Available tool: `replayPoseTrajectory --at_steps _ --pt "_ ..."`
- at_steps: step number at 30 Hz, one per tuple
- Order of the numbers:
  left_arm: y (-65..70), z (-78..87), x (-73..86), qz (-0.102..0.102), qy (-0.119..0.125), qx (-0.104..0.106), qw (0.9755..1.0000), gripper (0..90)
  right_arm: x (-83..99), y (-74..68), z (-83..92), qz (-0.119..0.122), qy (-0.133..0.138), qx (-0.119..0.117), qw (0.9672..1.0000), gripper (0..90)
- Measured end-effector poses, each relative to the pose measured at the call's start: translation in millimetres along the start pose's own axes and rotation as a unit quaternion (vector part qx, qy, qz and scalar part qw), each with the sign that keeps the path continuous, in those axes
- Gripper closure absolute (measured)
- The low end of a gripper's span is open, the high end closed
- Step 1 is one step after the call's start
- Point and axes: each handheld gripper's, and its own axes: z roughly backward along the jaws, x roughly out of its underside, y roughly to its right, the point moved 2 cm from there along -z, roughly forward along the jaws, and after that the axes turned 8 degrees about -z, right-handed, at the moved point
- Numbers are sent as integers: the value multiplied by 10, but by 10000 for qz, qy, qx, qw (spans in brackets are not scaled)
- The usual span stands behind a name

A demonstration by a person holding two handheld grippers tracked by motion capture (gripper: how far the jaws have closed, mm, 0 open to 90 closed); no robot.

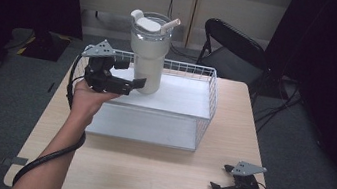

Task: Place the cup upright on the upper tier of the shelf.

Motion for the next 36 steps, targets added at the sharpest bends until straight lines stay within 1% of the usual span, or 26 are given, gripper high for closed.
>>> replayPoseTrajectory --at_steps 3,10,15,19,22,24,25,27,29,32,34,36 --pt "50 30 17 24 23 115 9999 118 0 0 0 1 0 0 10000 126" --pt "133 58 70 44 -51 227 9997 117 1 -1 1 -9 -8 -3 10000 126" --pt "207 72 112 -31 -60 315 9995 116 1 -1 1 -2 -11 -5 10000 126" --pt "305 82 133 -152 -73 438 9989 117 1 0 1 -2 -12 -5 10000 126" --pt "363 90 161 -161 -33 540 9984 117 1 -1 1 -2 -11 -4 10000 126" --pt "403 94 202 -176 -33 599 9980 117 1 -1 1 -2 -11 -5 10000 126" --pt "423 90 227 -145 -14 653 9978 118 1 0 1 -2 -11 -5 10000 126" --pt "462 80 279 -155 -65 748 9971 117 1 0 1 -2 -11 -4 10000 126" --pt "512 74 336 -212 -90 788 9966 116 1 -1 1 -1 -11 -4 10000 126" --pt "586 68 423 -239 -94 887 9957 117 1 0 1 -2 -10 -6 10000 126" --pt "626 59 487 -184 -84 967 9951 123 1 0 1 -3 -11 -4 10000 126" --pt "658 45 556 -192 -127 938 9953 137 1 0 1 -4 -10 -2 10000 126"
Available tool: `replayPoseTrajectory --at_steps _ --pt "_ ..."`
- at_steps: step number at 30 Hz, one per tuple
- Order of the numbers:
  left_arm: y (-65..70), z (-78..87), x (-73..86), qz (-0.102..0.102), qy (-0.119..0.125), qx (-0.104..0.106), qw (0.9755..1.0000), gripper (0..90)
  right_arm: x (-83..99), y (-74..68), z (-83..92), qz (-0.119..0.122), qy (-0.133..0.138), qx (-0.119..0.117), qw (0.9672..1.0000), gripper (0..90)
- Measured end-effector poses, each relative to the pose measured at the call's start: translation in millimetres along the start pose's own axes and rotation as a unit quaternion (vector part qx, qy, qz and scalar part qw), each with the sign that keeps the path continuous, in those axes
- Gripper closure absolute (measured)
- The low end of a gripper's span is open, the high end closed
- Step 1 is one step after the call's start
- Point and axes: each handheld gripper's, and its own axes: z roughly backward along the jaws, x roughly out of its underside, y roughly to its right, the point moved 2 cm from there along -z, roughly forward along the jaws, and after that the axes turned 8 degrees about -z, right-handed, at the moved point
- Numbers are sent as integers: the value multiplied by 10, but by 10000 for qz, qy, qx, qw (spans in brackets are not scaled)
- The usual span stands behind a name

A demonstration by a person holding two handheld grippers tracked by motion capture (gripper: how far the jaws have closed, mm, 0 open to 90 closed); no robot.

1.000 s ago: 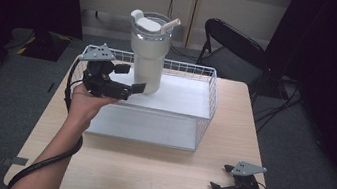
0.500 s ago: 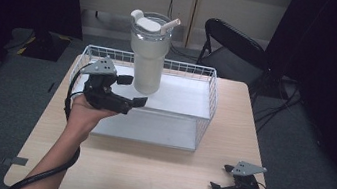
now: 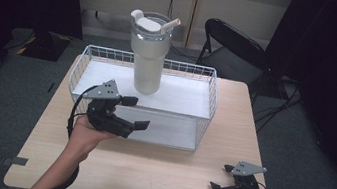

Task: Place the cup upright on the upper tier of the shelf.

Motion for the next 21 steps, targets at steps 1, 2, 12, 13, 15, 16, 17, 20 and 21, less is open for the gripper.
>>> replayPoseTrajectory --at_steps 1,2,12,13,15,16,17,20,21 --pt "12 -10 38 21 -9 21 10000 138 0 0 0 1 0 -1 10000 127" --pt "21 -18 67 55 -5 61 10000 141 0 0 0 0 0 0 10000 127" --pt "88 -114 412 239 -168 153 9995 146 0 0 0 -1 0 1 10000 126" --pt "88 -114 412 239 -168 153 9995 146 0 0 0 -1 0 1 10000 126" --pt "100 -130 475 214 -208 162 9994 146 0 0 0 -1 0 1 10000 126" --pt "106 -139 539 225 -240 172 9993 147 0 0 0 0 0 0 10000 126" --pt "106 -144 563 231 -253 168 9993 147 0 0 0 -1 0 0 10000 126" --pt "106 -151 659 232 -325 149 9991 148 0 0 0 -1 0 0 10000 126" --pt "104 -153 689 232 -356 134 9990 145 0 0 0 -1 0 1 10000 126"
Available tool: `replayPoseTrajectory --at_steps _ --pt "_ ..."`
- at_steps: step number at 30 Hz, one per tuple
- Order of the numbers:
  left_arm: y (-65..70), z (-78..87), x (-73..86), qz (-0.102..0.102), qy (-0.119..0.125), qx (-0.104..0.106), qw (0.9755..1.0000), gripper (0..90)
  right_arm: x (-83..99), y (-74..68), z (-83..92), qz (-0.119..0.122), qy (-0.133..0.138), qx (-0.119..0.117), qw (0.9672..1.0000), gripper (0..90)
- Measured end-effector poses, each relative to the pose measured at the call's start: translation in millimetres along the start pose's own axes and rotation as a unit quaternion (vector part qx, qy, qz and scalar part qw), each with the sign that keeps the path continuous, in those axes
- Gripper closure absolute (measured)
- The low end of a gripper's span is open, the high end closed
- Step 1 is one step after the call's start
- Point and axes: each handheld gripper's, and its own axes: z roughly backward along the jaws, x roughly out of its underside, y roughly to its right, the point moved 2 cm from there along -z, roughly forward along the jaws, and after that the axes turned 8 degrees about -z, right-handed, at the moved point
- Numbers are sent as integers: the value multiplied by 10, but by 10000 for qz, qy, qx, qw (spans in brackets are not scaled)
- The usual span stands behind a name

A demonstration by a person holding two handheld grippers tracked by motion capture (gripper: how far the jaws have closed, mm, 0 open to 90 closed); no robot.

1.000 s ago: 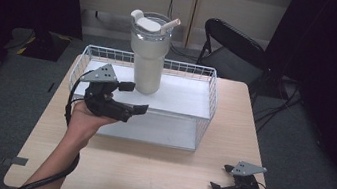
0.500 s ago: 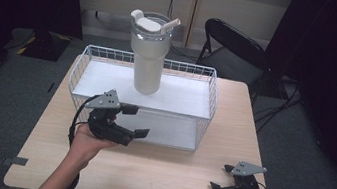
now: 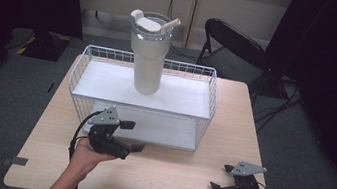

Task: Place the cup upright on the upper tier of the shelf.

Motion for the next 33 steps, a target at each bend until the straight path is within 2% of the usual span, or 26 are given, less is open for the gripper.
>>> replayPoseTrajectory --at_steps 6,8,16,21,27,33 --pt "-46 0 159 142 -34 -44 9999 146 0 0 0 0 0 -1 10000 126" --pt "-63 -8 250 99 -138 -120 9998 151 0 0 0 0 1 -1 10000 126" --pt "-131 8 460 200 -257 -242 9992 155 0 0 0 -1 0 -1 10000 127" --pt "-200 54 599 252 -401 -420 9980 157 0 0 0 0 1 -1 10000 126" --pt "-227 69 712 307 -503 -426 9974 157 0 0 0 -1 0 -2 10000 126" --pt "-276 92 859 433 -646 -577 9953 160 0 0 0 -2 0 -2 10000 127"
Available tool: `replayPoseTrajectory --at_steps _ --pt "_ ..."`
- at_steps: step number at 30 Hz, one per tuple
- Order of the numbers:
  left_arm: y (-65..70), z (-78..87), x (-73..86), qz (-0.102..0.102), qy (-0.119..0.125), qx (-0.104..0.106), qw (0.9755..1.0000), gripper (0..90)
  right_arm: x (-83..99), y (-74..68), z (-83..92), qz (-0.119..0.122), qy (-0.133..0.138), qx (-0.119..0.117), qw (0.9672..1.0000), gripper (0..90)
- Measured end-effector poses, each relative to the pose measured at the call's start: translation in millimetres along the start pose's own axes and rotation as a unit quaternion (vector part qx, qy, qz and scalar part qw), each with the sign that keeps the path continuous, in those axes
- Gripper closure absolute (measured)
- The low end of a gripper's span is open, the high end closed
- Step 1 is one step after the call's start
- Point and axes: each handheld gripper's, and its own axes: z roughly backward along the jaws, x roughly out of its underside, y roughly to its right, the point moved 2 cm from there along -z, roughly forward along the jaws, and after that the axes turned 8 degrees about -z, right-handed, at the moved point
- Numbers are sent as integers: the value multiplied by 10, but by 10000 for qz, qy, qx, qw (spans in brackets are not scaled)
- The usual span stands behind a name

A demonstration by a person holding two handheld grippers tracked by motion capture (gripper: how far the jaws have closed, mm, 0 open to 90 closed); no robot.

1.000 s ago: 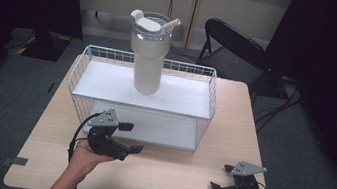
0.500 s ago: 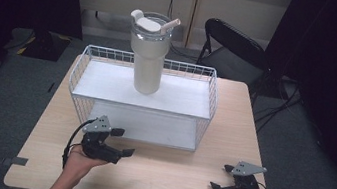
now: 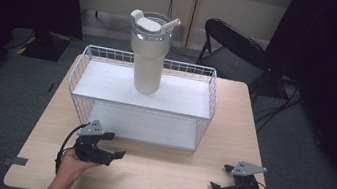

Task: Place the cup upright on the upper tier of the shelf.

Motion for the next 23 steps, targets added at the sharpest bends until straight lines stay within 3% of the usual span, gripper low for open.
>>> replayPoseTrajectory --at_steps 10,20,23 --pt "-83 -11 194 123 -286 -138 9994 163 0 0 0 1 -1 0 10000 126" --pt "-57 26 262 2 -531 -236 9983 165 0 0 0 -1 0 -2 10000 127" --pt "-39 49 242 20 -484 -201 9986 170 0 0 0 0 0 -2 10000 126"
